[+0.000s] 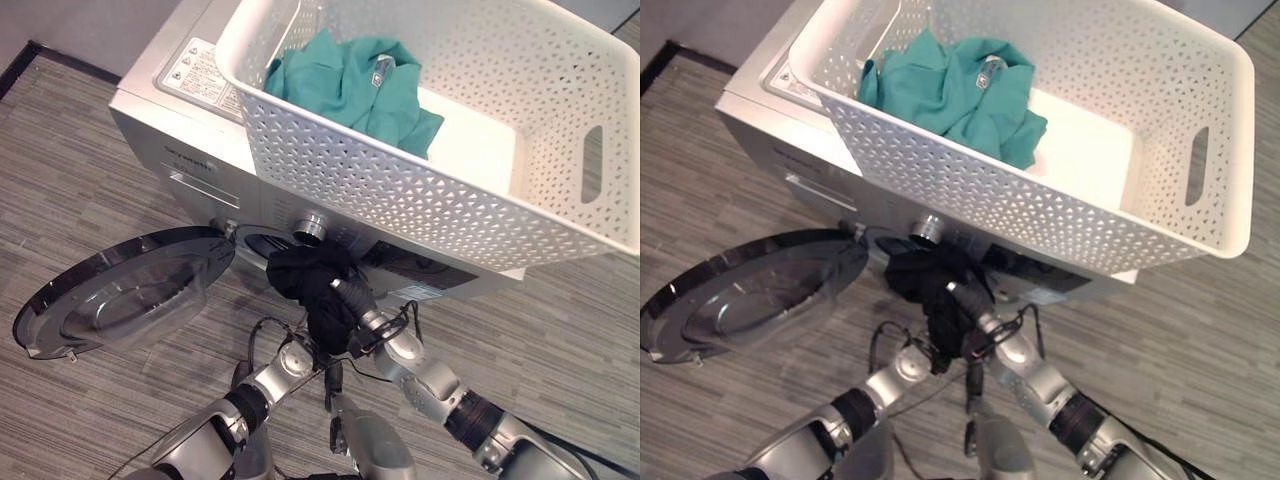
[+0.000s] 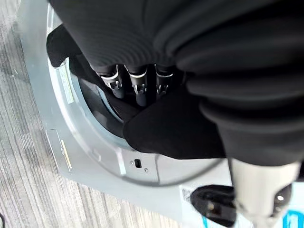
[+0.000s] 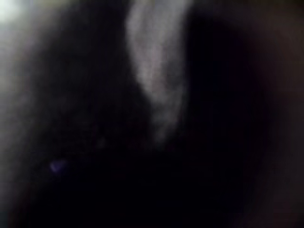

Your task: Grab the laundry basket,head to the washer,open it,put in the laundry and shut it.

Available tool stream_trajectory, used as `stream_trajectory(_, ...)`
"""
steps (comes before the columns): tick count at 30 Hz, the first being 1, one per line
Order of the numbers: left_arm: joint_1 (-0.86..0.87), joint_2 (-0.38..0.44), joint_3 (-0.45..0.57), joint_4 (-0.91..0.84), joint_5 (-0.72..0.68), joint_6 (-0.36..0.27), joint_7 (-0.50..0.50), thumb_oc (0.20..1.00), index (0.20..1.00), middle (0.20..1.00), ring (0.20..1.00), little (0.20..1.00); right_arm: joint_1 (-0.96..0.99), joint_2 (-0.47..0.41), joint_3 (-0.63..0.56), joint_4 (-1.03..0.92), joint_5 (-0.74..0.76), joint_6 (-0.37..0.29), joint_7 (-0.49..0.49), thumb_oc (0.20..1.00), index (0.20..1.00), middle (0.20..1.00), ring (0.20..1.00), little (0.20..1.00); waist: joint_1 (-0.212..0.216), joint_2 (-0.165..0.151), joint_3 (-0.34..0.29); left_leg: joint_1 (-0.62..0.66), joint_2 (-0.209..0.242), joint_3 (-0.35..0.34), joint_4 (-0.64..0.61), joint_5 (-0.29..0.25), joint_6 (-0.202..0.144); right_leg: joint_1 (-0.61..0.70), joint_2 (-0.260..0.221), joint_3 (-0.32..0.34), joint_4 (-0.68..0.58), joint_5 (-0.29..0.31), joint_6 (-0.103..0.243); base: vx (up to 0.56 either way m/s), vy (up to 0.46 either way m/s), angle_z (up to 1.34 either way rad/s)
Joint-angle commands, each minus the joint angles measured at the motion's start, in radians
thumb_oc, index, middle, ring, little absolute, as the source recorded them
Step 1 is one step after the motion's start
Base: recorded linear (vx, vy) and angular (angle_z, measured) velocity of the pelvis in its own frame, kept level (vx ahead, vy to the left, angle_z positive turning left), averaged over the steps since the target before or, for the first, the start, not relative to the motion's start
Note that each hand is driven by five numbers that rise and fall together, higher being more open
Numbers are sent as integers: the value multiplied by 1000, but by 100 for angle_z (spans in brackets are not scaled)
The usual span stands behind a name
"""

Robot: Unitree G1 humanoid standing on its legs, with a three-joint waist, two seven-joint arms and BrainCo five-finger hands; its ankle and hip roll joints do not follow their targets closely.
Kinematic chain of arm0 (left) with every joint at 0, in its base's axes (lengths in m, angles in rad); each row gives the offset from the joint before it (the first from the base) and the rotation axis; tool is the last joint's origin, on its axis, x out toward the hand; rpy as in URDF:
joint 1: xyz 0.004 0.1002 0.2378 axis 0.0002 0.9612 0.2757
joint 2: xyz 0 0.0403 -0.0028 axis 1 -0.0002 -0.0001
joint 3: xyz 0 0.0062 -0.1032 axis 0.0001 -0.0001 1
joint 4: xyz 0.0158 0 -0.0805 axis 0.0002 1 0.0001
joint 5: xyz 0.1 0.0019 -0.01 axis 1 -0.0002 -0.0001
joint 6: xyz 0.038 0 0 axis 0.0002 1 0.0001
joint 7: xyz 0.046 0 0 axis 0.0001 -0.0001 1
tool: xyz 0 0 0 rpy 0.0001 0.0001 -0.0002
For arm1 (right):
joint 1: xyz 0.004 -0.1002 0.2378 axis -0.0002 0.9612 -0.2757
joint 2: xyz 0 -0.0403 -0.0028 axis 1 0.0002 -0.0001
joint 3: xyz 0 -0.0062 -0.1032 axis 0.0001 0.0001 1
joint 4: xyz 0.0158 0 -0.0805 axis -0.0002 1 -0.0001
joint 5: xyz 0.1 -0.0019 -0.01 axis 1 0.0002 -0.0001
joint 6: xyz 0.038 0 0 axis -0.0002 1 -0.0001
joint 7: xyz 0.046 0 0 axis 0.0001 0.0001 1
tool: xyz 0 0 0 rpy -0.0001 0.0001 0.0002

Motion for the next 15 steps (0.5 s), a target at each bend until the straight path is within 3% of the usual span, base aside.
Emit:
stream_trajectory(1, 6, -100, -11, 37, -35, -59, 30, 1000, 1000, 1000, 1000, 1000, -25, 55, 7, -104, 31, -66, -4, 200, 200, 200, 200, 200, 26, -59, -54, 84, 62, 61, 55, -162, 48, -86, -63, 74, 12, 37, 63, 8, -36, 0)
stream_trajectory(5, -15, -97, 4, 57, -7, -55, 62, 1000, 1000, 1000, 1000, 1000, -27, 57, 24, -95, 56, -67, 2, 200, 200, 200, 200, 200, 25, -67, -61, 94, 72, 65, 44, -160, 45, -84, -55, 72, 12, 35, 62, 14, -35, -2)
stream_trajectory(10, -84, -19, -24, 15, 272, -30, 146, 1000, 1000, 1000, 1000, 1000, -32, 43, 18, -93, 72, -86, 35, 200, 200, 200, 200, 200, 25, -72, -69, 102, 82, 71, 34, -163, 42, -84, -45, 74, 12, 32, 63, 3, -6, 0)
stream_trajectory(12, -79, -3, -22, 4, 306, -27, 152, 1000, 1000, 1000, 1000, 1000, -26, 37, 11, -98, 69, -89, 40, 200, 200, 200, 200, 200, 27, -71, -69, 102, 84, 72, 34, -164, 42, -85, -44, 73, 12, 31, 63, 0, 0, 0)
stream_trajectory(13, -82, 64, -1, -48, 408, -8, 171, 1000, 1000, 1000, 1000, 1000, -10, 19, -14, -116, 65, -95, 49, 200, 200, 200, 200, 200, 30, -69, -71, 101, 91, 75, 34, -166, 40, -87, -39, 72, 11, 26, 65, 0, 0, 0)
stream_trajectory(15, -81, 64, -2, -49, 409, -7, 171, 1000, 1000, 1000, 1000, 1000, -9, 20, -14, -116, 65, -95, 49, 200, 200, 200, 200, 200, 31, -69, -72, 101, 91, 75, 34, -166, 40, -87, -39, 72, 11, 26, 65, 0, 0, 0)
